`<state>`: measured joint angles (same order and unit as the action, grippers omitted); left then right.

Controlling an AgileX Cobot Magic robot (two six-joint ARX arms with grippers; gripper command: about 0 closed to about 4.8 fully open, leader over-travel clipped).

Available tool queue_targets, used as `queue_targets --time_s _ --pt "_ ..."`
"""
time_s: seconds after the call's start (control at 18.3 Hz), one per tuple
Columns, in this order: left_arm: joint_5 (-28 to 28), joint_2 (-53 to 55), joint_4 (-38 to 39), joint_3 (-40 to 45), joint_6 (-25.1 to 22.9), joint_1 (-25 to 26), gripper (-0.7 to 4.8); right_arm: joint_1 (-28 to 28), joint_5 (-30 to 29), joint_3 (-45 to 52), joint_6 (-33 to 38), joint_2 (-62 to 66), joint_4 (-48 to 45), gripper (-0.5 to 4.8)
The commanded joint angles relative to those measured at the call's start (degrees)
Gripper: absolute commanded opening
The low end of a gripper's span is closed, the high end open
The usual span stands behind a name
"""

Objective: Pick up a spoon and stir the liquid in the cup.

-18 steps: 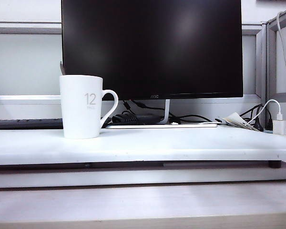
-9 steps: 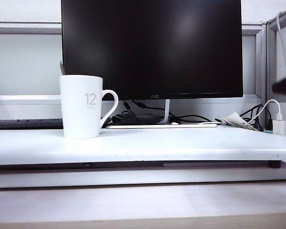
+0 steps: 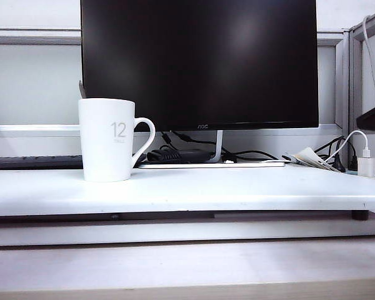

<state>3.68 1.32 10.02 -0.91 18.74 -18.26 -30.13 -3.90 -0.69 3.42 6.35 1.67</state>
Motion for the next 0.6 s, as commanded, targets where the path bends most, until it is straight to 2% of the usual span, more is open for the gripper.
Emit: queue_targets --time_s 0.05,0.16,0.33,0.38,0.6 --pt "0.20 -0.68 0.15 0.31 -0.31 0.13 -0.03 0.63 -0.11 0.26 0.02 -0.90 -0.50 0.27" --pt "0.52 -1.14 0.00 0.33 -0.28 1.36 -0.03 3.63 -0.17 0.26 0.00 -3.50 -0.39 0.27" --pt "0.61 -1.14 -0.04 0.35 -0.28 8.83 -0.03 13.00 -0.04 0.24 0.00 -6.21 -2.36 0.27" --pt "0.35 -1.14 -0.02 0.35 -0.31 13.00 -0.03 16.55 0.17 0.24 -0.02 -6.21 -2.19 0.27" --pt "0.13 -1.14 0.02 0.35 -0.31 18.60 -0.03 23.02 0.15 0.26 0.00 -6.21 -1.90 0.27"
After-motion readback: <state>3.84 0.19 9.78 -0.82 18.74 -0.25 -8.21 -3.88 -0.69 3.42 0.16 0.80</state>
